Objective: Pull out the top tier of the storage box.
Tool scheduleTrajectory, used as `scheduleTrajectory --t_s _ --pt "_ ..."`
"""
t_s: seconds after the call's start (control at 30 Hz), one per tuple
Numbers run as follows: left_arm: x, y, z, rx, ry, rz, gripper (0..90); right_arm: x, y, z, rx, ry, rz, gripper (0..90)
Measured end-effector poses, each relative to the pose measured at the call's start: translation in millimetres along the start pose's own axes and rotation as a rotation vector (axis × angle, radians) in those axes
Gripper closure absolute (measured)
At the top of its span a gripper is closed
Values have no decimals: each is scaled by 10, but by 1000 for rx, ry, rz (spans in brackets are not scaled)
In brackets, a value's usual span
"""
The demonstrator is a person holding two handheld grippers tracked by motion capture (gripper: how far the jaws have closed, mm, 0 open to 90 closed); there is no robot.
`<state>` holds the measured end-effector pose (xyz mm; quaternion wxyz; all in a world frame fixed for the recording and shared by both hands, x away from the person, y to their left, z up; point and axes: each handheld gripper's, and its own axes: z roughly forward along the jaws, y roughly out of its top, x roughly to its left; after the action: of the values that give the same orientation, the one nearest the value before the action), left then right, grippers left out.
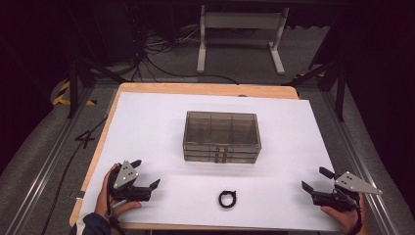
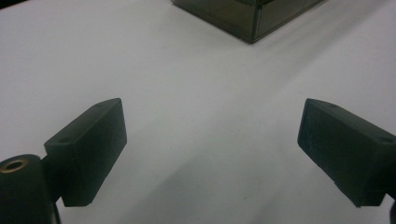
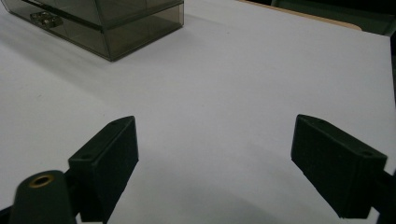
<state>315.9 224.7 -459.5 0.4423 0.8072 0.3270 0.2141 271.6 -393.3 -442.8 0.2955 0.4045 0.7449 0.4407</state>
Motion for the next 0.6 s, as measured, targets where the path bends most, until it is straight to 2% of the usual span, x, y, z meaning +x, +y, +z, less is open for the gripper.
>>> scheduleTrajectory --t_s 0.17,0.23,0.33,0.47,0.5,0.53,0.57,0.6 --pt "-21 0 4 3 -3 9 101 11 0 -6 6 0 -10 192" --pt "-22 5 10 8 1 22 101 17 5 5 19 -9 -11 216" --pt "-49 6 11 10 10 40 110 18 8 8 12 -6 -11 258" --pt "-63 10 21 22 16 53 122 9 37 -4 7 -10 -1 327" --pt "-62 12 23 25 14 55 122 4 64 -19 -2 -5 0 374" --pt "-62 12 23 25 14 55 122 4 64 -19 -2 -5 0 374" --pt "-61 10 22 22 10 54 122 5 132 -37 3 -33 -11 414" --pt "-58 9 19 21 11 50 122 5 162 -50 0 -40 -13 441"
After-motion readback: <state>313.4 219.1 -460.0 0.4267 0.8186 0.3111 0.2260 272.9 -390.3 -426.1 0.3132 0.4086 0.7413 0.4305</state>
